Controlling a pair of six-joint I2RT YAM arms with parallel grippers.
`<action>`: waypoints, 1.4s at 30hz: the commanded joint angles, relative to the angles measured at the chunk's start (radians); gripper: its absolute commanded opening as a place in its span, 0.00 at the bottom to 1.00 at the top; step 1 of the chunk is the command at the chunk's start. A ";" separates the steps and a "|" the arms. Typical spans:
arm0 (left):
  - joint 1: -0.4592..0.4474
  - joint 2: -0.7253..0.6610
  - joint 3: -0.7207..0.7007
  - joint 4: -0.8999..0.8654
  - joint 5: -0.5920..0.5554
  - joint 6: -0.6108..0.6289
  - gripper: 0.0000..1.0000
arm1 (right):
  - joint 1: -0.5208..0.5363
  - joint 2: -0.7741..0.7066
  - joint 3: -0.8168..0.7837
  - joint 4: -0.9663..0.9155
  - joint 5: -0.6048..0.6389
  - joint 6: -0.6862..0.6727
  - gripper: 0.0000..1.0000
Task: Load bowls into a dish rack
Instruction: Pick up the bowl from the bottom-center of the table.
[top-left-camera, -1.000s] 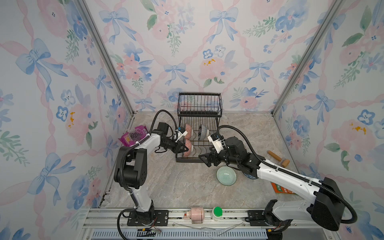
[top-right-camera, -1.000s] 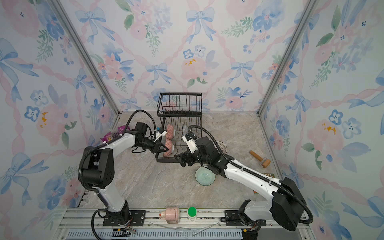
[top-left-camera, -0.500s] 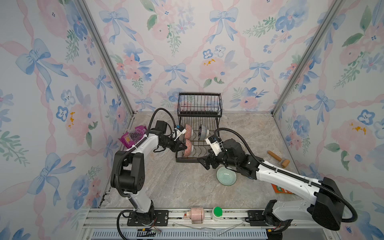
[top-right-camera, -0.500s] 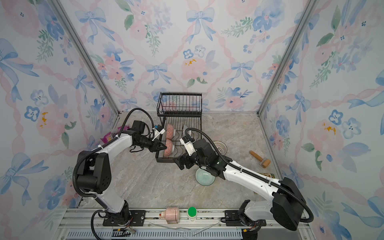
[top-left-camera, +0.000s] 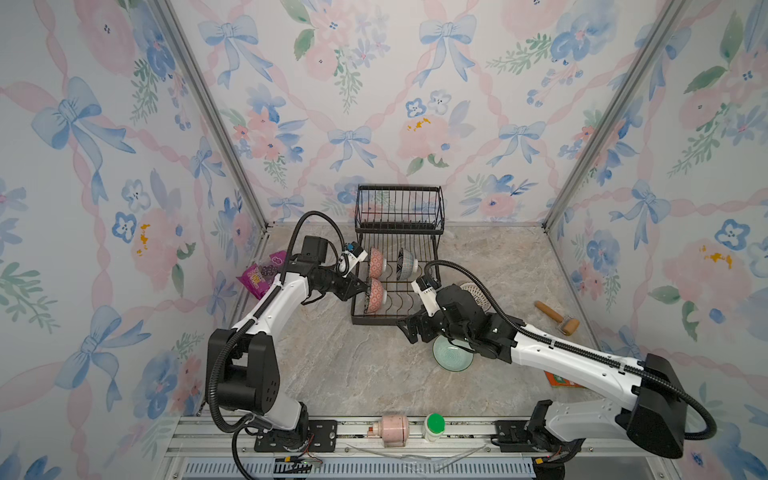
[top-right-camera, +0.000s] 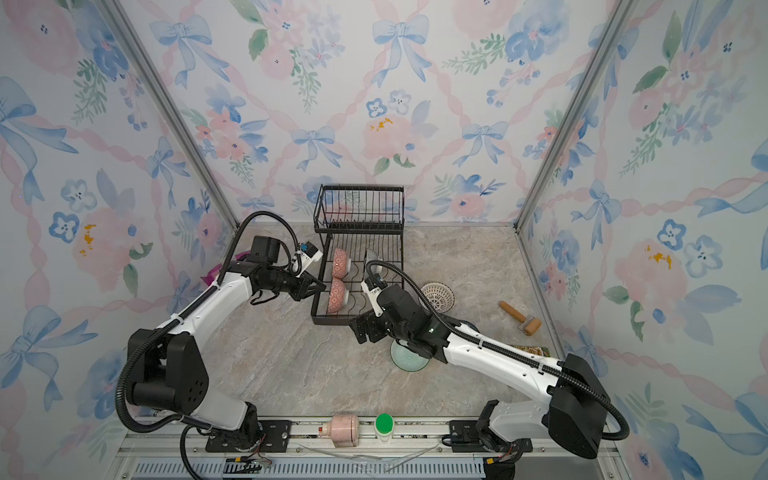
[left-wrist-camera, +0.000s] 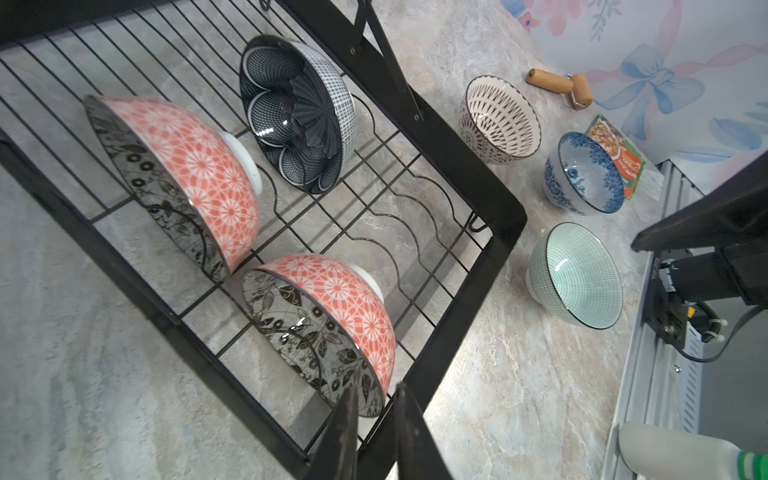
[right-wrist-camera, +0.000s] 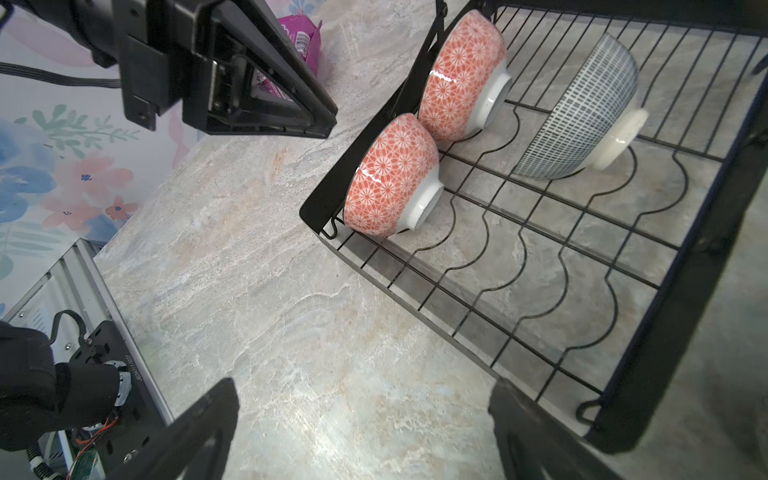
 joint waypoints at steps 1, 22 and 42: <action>-0.009 -0.058 0.009 0.001 -0.038 -0.035 0.21 | 0.045 0.014 0.060 -0.083 0.088 0.060 0.96; -0.249 -0.248 -0.058 0.176 -0.243 -0.198 0.23 | 0.317 -0.193 -0.104 -0.084 0.341 0.468 0.96; -0.661 -0.142 -0.102 0.213 -0.243 -0.177 0.26 | 0.501 -0.607 -0.311 -0.568 0.671 0.812 0.99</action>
